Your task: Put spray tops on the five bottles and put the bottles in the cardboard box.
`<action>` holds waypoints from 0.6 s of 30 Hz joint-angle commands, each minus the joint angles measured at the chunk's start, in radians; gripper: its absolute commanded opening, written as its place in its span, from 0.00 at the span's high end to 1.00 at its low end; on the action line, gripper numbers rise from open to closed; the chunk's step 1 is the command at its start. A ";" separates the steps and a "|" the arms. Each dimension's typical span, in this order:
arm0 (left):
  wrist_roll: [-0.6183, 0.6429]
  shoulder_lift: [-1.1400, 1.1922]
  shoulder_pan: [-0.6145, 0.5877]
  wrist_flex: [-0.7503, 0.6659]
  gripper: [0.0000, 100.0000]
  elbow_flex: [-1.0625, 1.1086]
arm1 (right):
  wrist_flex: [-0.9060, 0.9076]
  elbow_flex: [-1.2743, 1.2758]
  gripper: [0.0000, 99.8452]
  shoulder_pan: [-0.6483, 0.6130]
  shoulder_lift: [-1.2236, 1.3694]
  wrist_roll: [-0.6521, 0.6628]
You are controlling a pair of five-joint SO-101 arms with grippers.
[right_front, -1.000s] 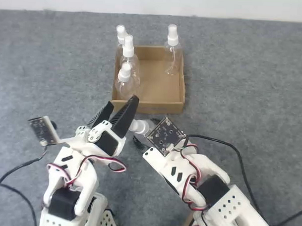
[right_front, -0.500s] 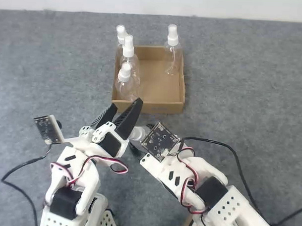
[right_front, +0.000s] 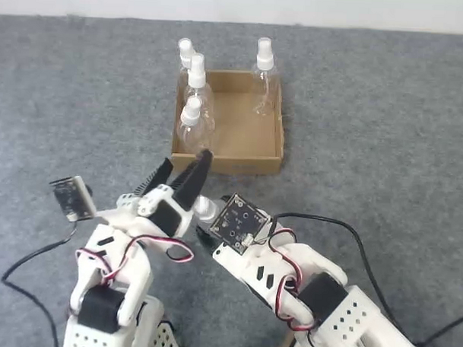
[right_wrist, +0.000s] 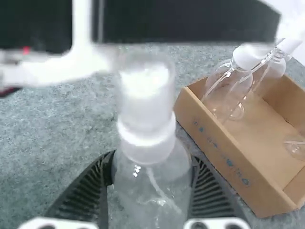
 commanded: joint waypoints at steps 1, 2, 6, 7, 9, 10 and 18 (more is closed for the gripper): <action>0.020 -0.018 -0.025 -0.018 0.72 -0.068 | -0.002 -0.049 0.99 -0.012 -0.035 0.017; 0.020 -0.018 -0.025 -0.018 0.72 -0.068 | -0.002 -0.049 0.99 -0.012 -0.031 0.017; 0.035 -0.018 -0.026 -0.017 0.72 -0.073 | -0.002 -0.049 0.99 -0.004 -0.030 0.017; 0.049 -0.018 -0.031 -0.017 0.72 -0.073 | -0.004 -0.049 0.99 0.004 -0.028 0.017; 0.066 -0.018 -0.071 -0.020 0.72 -0.073 | -0.010 -0.051 0.99 0.021 -0.028 0.017; 0.075 -0.018 -0.098 -0.023 0.72 -0.073 | -0.019 -0.051 0.99 0.028 -0.028 0.017; 0.123 -0.018 -0.189 -0.044 0.72 -0.067 | -0.045 -0.063 0.99 0.099 -0.028 -0.028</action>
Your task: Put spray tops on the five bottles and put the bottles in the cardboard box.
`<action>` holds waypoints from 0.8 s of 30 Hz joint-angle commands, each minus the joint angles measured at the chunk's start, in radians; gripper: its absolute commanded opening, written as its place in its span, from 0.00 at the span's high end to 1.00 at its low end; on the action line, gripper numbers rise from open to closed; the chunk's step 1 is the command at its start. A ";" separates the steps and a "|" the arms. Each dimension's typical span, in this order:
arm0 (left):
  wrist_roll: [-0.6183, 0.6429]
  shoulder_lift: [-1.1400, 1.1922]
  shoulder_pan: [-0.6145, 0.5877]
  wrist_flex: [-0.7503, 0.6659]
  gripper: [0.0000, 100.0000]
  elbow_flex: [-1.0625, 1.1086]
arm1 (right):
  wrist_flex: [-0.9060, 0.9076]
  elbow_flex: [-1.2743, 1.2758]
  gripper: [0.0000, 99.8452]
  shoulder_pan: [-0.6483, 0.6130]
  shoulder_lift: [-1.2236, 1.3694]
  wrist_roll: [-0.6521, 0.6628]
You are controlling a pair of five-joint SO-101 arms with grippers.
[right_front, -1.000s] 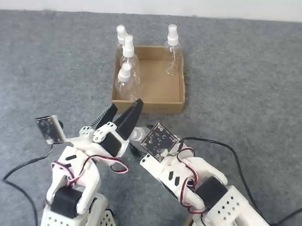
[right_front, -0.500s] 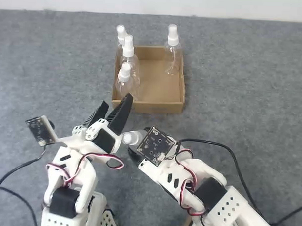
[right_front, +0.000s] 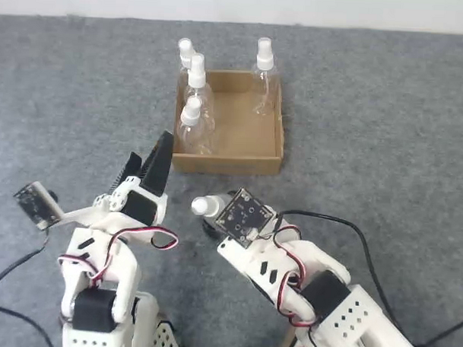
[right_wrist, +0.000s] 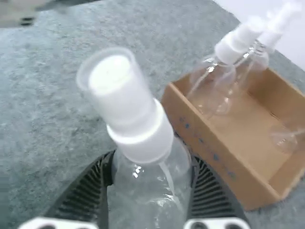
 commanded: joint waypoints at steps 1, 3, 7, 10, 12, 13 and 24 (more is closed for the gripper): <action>0.015 -0.018 -0.008 -0.032 0.72 -0.053 | -0.035 -0.069 0.99 0.050 -0.028 -0.041; 0.015 -0.018 -0.008 -0.032 0.72 -0.042 | -0.027 -0.089 0.99 0.076 -0.028 -0.051; 0.014 -0.018 -0.009 -0.052 0.72 -0.010 | -0.027 -0.133 0.99 0.131 -0.028 -0.055; 0.014 -0.018 -0.009 -0.081 0.72 0.013 | -0.031 -0.178 0.99 0.159 -0.028 -0.055; 0.011 -0.018 -0.009 -0.103 0.72 0.027 | -0.033 -0.206 0.99 0.182 -0.028 -0.055; 0.002 -0.018 -0.009 -0.112 0.72 0.031 | -0.033 -0.221 0.99 0.193 -0.027 -0.055; -0.006 -0.018 -0.080 -0.126 0.72 0.038 | -0.148 -0.382 0.99 0.219 0.176 -0.055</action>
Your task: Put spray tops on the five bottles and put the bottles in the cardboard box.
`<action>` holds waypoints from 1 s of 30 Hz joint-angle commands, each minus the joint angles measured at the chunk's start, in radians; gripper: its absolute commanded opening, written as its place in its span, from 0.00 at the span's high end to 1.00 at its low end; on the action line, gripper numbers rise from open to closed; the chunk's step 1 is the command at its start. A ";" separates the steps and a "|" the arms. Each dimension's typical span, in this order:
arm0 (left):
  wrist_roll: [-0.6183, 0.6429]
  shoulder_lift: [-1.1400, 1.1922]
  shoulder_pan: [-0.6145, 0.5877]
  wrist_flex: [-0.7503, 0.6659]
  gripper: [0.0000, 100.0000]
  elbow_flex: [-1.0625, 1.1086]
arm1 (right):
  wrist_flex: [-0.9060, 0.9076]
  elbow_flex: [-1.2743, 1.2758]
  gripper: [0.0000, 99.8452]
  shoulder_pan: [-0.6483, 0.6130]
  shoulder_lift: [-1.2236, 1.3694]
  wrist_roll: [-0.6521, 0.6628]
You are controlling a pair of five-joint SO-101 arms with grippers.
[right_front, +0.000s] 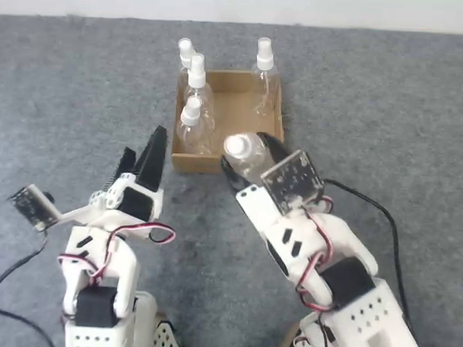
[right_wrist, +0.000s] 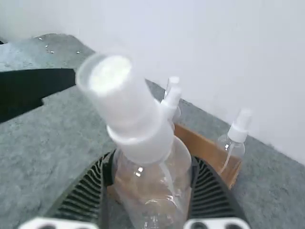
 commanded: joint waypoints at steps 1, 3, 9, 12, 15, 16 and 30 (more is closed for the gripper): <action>-0.005 -0.018 -0.049 -0.034 0.72 -0.013 | -0.073 -0.115 0.99 0.019 0.111 -0.009; 0.026 -0.018 -0.068 -0.034 0.72 -0.019 | -0.119 -0.133 0.99 0.021 0.162 -0.009; 0.092 -0.018 -0.157 -0.032 0.72 -0.044 | -0.280 -0.155 0.99 0.022 0.277 -0.009; 0.107 -0.018 -0.187 -0.034 0.72 -0.045 | -0.363 -0.155 0.99 0.024 0.323 -0.009; 0.112 -0.018 -0.199 -0.034 0.72 -0.045 | -0.426 -0.155 0.99 0.048 0.369 -0.009; 0.112 -0.018 -0.201 -0.034 0.72 -0.045 | -0.449 -0.155 0.99 0.062 0.384 -0.009; 0.109 -0.018 -0.196 -0.034 0.72 -0.047 | -0.682 -0.155 0.99 0.163 0.627 -0.153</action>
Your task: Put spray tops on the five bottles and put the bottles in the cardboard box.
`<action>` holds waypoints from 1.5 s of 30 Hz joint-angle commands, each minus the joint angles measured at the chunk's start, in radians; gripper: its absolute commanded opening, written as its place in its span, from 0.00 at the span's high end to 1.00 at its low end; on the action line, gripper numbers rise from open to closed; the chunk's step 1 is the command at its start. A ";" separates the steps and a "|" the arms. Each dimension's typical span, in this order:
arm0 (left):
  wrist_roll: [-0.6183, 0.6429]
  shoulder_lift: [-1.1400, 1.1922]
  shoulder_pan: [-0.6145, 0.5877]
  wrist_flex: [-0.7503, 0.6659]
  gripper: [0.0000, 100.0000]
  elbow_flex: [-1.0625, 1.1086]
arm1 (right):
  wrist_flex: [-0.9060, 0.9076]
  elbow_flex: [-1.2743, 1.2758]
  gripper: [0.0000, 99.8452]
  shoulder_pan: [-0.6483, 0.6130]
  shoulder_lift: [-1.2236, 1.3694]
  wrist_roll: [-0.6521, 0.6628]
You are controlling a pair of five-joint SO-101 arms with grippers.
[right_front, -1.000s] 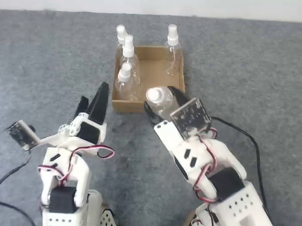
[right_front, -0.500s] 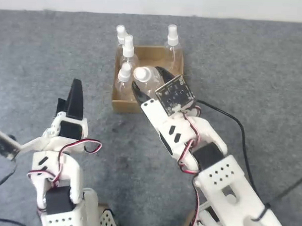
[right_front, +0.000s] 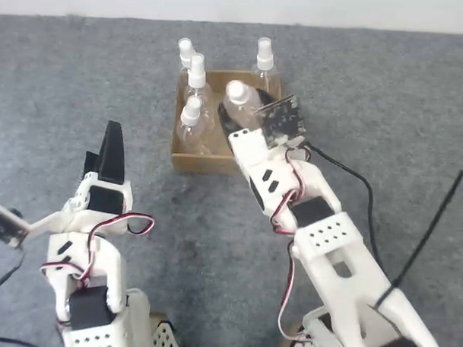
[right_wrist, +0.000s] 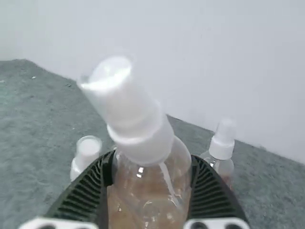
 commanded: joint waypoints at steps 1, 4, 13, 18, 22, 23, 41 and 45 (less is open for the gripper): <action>0.005 -0.018 0.003 -0.034 0.72 -0.047 | -0.081 -0.080 0.99 0.045 0.030 -0.046; 0.005 -0.018 0.005 -0.034 0.72 -0.047 | -0.131 -0.080 0.99 0.067 0.090 -0.054; 0.003 -0.018 0.005 -0.034 0.72 -0.047 | -0.220 -0.091 0.99 0.071 0.259 -0.055; 0.003 -0.018 0.005 -0.034 0.72 -0.047 | -0.213 -0.167 0.99 0.076 0.384 -0.094; 0.003 -0.018 0.005 -0.034 0.72 -0.047 | -0.213 -0.204 0.99 0.082 0.455 -0.094; 0.003 -0.018 0.005 -0.034 0.72 -0.047 | -0.213 -0.209 0.99 0.082 0.466 -0.094; 0.002 -0.018 0.005 -0.038 0.72 -0.047 | -0.177 -0.212 0.99 0.076 0.556 -0.095; 0.002 -0.018 0.002 -0.052 0.72 -0.045 | -0.177 -0.212 0.99 0.076 0.570 -0.094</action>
